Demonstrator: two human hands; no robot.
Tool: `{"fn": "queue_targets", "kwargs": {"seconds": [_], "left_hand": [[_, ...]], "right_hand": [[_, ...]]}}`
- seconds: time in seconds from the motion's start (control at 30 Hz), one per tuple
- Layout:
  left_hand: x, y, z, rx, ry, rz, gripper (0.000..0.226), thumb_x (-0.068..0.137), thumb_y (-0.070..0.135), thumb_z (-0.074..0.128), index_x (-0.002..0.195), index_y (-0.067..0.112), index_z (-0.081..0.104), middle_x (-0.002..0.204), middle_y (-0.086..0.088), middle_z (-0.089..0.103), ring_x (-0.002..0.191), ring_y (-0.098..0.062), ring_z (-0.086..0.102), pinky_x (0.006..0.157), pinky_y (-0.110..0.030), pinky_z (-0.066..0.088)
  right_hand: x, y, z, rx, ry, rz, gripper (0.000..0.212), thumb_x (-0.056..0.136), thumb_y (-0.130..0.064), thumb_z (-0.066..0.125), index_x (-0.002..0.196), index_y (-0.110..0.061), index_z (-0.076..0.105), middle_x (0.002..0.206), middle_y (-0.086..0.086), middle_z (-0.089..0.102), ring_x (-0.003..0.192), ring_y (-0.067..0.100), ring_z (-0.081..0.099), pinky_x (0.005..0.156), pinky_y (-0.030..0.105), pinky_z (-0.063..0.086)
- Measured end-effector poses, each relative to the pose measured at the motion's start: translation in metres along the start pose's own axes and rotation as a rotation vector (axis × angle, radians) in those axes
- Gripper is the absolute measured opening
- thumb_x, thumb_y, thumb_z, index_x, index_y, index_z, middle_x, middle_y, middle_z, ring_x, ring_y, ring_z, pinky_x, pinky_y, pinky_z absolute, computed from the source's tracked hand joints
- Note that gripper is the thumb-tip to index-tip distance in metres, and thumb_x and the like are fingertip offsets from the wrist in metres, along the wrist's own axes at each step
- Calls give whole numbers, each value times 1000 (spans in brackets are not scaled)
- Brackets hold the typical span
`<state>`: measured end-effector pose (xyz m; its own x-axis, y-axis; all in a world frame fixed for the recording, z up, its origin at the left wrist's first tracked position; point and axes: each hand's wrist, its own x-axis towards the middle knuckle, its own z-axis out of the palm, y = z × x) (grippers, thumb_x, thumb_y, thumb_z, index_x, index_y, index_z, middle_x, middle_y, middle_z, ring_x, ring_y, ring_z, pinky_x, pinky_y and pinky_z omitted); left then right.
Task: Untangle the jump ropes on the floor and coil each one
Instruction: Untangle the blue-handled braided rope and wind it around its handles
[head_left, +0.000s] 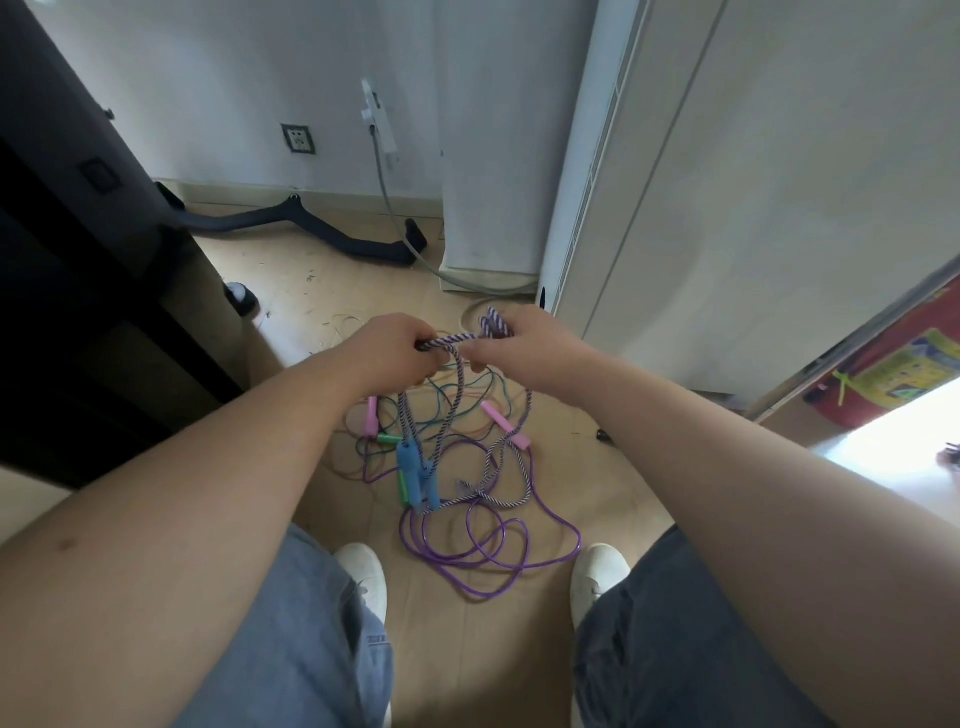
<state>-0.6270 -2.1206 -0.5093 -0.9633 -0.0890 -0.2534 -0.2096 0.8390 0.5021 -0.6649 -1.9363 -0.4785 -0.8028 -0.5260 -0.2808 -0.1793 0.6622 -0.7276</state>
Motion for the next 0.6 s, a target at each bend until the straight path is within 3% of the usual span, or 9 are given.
{"fn": "queue_targets", "kwargs": {"seconds": [0.13,0.3,0.37,0.43,0.5,0.53,0.6], "left_hand": [[-1,-1,-4,-31,30,-17,27,98,36,58,73,26,63,73,0,68,65,-12,60,57,-26,39],[-2,-6,-10,-27,57,-16,26,99,34,57,74,27,60,73,6,64,65,-3,56,57,-24,36],[-1,-7,-11,-16,65,-22,22,99,35,57,80,25,64,76,5,65,67,-4,56,58,-24,37],[-1,-6,-11,-29,69,-19,23,99,34,57,83,21,67,76,4,67,66,-4,58,57,-24,37],[0,-4,-10,-61,60,-18,23,100,32,56,85,19,67,77,4,68,66,-4,60,58,-24,38],[0,-4,-9,-74,54,-19,22,101,32,55,86,20,67,78,4,68,67,-6,61,59,-25,39],[1,-2,-6,-89,46,-21,22,101,33,54,90,19,67,81,2,68,71,-12,62,61,-26,41]], "right_hand": [[1,0,2,51,25,42,42,96,-39,61,102,2,70,83,9,56,76,21,52,80,42,54],[22,30,-13,-168,175,193,40,96,-36,56,92,1,72,78,10,62,73,25,57,68,35,52],[26,43,-18,-339,196,268,42,96,-43,54,80,-5,63,75,8,56,73,27,56,53,28,40],[25,50,-21,-386,157,329,44,94,-48,55,72,-10,50,75,7,52,67,23,51,50,27,32],[20,51,-23,-373,63,338,51,96,-57,50,82,-8,56,93,11,59,77,23,56,61,29,43],[18,49,-22,-380,11,330,56,98,-61,43,97,-8,62,110,14,61,94,28,60,74,32,49],[12,43,-20,-412,-34,318,71,102,-62,30,129,-5,60,140,15,53,126,35,52,98,39,44]]}}
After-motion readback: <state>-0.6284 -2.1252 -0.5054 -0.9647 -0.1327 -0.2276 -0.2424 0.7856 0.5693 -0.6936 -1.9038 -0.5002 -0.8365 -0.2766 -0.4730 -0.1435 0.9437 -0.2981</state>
